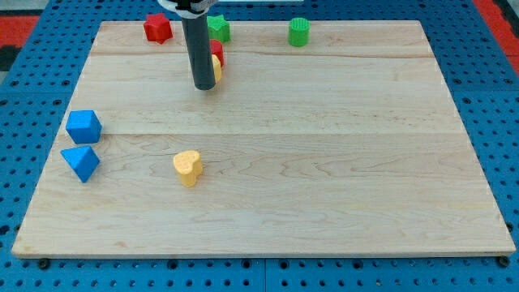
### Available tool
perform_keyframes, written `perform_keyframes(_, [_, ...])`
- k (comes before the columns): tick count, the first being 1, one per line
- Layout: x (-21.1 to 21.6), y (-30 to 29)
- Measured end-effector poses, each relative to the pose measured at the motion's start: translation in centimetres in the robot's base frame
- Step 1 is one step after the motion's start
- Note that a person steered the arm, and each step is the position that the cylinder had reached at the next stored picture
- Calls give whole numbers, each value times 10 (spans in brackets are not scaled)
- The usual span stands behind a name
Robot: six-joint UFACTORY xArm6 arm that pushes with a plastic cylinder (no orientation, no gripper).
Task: Move the blue cube to the bottom of the yellow hexagon
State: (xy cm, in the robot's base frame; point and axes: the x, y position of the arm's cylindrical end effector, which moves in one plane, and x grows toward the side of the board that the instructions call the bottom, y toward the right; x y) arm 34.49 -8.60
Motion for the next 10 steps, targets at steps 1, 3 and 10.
perform_keyframes(1, [-2,4])
perform_keyframes(3, [66,-28])
perform_keyframes(10, [117,-211])
